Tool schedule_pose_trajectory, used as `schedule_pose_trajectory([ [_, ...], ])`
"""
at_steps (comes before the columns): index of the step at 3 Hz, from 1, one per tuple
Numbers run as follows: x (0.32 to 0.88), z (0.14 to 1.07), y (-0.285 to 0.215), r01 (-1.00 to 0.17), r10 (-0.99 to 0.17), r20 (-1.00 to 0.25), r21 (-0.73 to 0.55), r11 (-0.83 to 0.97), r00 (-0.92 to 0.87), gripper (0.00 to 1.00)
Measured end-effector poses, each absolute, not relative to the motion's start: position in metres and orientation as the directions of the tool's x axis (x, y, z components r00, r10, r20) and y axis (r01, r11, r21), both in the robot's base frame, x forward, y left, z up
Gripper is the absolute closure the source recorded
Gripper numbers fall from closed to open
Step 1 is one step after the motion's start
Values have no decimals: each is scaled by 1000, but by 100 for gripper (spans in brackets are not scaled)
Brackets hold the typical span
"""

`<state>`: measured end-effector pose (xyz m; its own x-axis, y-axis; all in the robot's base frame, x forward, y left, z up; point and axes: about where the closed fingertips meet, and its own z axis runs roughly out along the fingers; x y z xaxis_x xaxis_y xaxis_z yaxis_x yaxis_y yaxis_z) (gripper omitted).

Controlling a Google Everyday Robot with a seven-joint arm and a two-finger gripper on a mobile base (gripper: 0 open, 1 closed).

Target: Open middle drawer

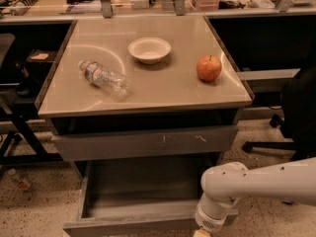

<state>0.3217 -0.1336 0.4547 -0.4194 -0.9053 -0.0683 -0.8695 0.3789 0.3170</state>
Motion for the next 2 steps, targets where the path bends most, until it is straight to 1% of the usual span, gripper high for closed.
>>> schedule_pose_trajectory([
  [2,344,452,-124,-869,-903,-98,332,366,-418,0],
])
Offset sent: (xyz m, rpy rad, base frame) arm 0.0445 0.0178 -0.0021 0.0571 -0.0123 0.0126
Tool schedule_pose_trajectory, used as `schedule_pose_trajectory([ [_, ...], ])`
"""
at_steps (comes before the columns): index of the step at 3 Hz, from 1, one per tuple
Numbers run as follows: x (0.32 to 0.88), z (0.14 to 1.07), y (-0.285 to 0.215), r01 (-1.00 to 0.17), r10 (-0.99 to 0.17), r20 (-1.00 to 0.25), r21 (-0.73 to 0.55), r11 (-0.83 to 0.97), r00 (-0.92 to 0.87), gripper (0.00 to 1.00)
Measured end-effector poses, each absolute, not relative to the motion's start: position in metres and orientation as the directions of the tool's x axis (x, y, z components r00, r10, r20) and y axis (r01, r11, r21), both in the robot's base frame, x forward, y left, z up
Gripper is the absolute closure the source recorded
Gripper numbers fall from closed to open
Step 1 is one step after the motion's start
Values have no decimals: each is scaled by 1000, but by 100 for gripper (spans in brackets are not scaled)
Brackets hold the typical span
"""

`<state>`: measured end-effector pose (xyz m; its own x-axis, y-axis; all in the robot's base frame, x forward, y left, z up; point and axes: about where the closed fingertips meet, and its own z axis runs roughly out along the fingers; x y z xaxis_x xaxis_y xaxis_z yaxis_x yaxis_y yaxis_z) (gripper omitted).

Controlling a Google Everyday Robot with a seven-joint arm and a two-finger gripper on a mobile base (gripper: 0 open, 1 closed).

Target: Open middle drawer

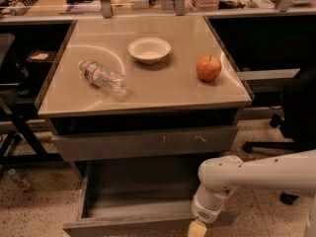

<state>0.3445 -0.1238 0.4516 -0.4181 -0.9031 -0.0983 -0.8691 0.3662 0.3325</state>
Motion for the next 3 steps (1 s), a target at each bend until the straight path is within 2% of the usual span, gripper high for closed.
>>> schedule_pose_trajectory([
  [1,350,444,-119,-869,-907,-100,346,353,-408,0],
  [3,320,415,-134,-832,-910,-18,411,372,-415,0],
])
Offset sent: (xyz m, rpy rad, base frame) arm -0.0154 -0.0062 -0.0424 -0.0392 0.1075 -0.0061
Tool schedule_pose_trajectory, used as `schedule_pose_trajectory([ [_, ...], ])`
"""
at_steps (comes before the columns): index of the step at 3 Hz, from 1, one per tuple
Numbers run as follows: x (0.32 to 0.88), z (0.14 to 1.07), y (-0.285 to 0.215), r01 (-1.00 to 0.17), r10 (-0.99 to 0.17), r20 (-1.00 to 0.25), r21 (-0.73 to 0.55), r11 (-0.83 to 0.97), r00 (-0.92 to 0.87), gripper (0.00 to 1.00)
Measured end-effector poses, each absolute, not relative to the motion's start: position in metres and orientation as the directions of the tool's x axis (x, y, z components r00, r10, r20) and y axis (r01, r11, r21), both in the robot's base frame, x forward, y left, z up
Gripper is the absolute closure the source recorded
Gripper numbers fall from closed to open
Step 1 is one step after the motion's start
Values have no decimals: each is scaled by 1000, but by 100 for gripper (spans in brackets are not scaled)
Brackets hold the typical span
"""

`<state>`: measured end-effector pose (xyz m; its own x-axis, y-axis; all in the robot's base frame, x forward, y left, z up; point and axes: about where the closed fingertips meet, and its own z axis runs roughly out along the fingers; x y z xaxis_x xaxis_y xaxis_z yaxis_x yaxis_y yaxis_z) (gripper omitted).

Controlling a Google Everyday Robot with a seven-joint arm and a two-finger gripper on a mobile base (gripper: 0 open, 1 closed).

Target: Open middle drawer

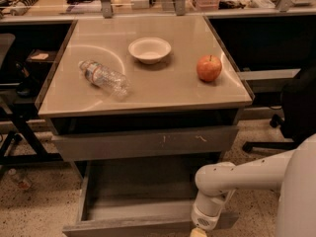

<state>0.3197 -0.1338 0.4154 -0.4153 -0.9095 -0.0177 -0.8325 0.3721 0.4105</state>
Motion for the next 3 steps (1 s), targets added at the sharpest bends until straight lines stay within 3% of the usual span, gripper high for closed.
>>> schedule_pose_trajectory([
  [1,316,416,-134,-829,-908,-16,415,375,-418,0],
  [3,254,456,-169,-779,-846,-22,402,481,-533,0],
])
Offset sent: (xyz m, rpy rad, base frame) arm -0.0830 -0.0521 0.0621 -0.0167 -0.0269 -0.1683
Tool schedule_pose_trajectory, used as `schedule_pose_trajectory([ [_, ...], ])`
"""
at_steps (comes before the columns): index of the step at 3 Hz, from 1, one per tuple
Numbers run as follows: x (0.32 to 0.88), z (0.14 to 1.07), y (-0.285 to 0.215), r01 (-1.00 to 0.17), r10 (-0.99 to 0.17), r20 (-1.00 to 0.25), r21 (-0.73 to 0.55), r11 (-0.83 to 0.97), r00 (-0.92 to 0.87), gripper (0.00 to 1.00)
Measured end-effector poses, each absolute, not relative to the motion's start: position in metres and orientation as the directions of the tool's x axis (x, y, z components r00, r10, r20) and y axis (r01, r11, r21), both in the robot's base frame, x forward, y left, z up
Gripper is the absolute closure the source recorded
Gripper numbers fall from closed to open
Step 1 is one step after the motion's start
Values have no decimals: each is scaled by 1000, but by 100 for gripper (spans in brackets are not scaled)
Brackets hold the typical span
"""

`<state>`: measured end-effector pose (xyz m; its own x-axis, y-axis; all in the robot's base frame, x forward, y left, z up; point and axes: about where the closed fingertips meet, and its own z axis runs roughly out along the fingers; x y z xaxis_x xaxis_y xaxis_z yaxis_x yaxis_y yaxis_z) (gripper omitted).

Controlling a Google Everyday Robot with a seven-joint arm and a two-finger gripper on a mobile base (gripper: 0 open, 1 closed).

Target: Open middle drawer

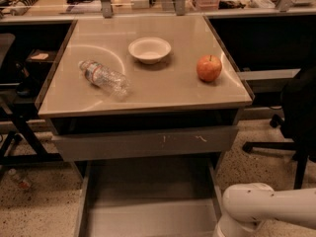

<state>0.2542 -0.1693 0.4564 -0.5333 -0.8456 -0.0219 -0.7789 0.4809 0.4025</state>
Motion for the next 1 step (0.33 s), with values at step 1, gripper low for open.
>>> schedule_pose_trajectory([
  [1,251,459,-173,-773,-838,-21,400,493,-546,0],
])
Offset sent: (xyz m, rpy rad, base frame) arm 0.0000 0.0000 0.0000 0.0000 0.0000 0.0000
